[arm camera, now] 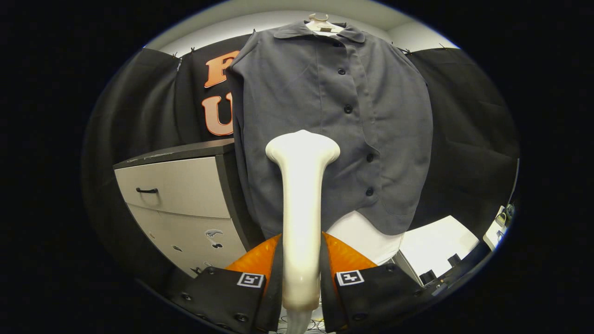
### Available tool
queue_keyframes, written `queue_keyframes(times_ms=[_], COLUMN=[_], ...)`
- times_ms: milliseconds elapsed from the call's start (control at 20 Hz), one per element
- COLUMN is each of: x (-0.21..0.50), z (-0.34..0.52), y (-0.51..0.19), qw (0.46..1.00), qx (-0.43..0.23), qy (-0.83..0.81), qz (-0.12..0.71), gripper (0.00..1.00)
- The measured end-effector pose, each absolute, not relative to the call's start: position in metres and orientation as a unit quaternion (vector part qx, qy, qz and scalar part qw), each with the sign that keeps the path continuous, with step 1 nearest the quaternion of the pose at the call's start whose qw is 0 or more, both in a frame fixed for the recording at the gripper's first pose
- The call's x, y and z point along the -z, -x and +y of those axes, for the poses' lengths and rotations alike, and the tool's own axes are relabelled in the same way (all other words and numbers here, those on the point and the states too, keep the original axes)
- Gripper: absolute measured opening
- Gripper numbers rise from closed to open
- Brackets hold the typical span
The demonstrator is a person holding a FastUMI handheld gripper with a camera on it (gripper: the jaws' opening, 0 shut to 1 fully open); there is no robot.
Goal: Iron the clothes twice with a garment steamer, once on the left side and once on the right side.
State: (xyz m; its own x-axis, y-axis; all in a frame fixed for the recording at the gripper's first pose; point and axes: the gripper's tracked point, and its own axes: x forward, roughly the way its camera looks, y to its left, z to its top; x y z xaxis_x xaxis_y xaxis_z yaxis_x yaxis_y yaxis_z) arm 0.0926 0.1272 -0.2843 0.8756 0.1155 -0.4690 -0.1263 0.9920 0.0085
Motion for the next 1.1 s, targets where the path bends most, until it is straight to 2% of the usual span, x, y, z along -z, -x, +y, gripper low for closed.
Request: queue_keyframes(times_ms=[400, 800, 1100], x=[0.261, 0.168, 0.099], z=[0.117, 0.090, 0.039], y=[-0.065, -0.062, -0.084], qw=[0.971, 0.984, 0.993], qx=[-0.073, -0.079, -0.048], qy=[0.004, -0.008, 0.001], qz=[0.230, 0.162, 0.104], gripper=[0.43, 0.43, 0.43])
